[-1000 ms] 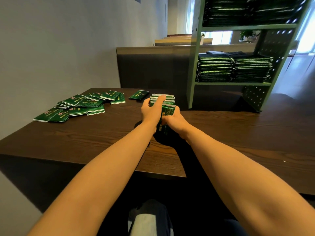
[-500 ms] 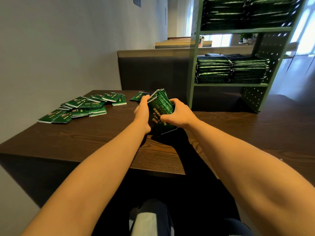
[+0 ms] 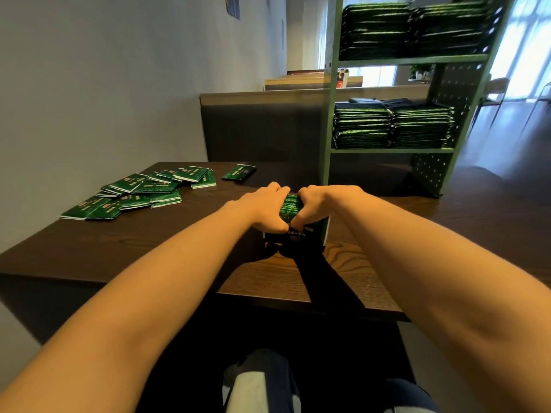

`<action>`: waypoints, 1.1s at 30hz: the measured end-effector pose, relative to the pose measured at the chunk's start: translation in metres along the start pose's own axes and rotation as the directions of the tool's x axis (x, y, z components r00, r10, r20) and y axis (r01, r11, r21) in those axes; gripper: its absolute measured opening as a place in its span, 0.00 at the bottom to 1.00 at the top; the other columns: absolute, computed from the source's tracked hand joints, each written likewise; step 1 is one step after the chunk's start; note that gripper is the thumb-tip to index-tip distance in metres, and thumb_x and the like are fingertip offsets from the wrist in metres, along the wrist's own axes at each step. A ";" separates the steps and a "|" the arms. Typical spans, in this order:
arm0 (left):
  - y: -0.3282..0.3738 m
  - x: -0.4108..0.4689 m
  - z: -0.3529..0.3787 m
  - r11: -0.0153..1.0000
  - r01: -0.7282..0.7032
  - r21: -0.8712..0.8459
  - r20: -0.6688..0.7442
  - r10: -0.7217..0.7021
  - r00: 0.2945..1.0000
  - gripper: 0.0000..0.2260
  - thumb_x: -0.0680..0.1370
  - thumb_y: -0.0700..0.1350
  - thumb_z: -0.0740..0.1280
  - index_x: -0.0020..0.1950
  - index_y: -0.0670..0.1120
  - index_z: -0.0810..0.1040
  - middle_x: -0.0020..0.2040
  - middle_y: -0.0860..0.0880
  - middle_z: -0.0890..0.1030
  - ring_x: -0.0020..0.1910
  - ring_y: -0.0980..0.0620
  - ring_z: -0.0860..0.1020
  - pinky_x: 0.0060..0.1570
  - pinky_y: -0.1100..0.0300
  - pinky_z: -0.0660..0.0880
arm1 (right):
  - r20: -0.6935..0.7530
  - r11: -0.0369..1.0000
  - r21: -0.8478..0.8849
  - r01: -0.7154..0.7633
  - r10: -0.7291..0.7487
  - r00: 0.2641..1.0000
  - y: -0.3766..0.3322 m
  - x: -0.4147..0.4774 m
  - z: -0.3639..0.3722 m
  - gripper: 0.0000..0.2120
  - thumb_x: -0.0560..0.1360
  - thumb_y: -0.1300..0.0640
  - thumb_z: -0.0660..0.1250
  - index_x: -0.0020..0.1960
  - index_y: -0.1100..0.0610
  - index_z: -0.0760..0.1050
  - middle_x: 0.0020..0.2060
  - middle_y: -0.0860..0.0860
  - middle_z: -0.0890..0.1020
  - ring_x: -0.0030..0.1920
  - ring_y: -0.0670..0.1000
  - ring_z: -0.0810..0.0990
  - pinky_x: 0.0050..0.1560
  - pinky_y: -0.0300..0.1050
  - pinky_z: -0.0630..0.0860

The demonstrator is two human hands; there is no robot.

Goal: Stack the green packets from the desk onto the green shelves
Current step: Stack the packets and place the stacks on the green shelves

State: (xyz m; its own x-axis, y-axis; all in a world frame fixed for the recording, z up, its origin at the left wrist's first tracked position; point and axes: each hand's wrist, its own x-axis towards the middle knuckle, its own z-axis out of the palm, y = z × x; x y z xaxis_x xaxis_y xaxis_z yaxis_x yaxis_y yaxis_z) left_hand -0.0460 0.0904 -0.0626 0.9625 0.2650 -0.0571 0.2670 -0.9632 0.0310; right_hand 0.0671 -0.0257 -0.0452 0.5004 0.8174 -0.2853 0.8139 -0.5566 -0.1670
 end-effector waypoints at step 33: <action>0.039 -0.063 0.008 0.027 0.078 -0.997 0.064 -0.341 0.938 0.19 0.61 0.54 0.69 0.49 0.47 0.80 0.51 0.43 0.80 0.53 0.43 0.78 0.59 0.48 0.73 | -0.192 0.436 0.892 0.116 0.133 0.972 -0.002 -0.054 0.032 0.12 0.74 0.51 0.71 0.55 0.54 0.78 0.53 0.55 0.81 0.53 0.54 0.79 0.50 0.49 0.74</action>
State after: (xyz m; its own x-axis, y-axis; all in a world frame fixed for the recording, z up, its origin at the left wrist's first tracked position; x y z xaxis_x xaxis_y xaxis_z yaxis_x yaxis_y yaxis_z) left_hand -0.0962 0.0357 -0.0660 0.8087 0.5740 -0.1282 0.1288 0.0399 0.9909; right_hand 0.0295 -0.0737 -0.0596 0.6514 0.7494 -0.1189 0.1494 -0.2803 -0.9482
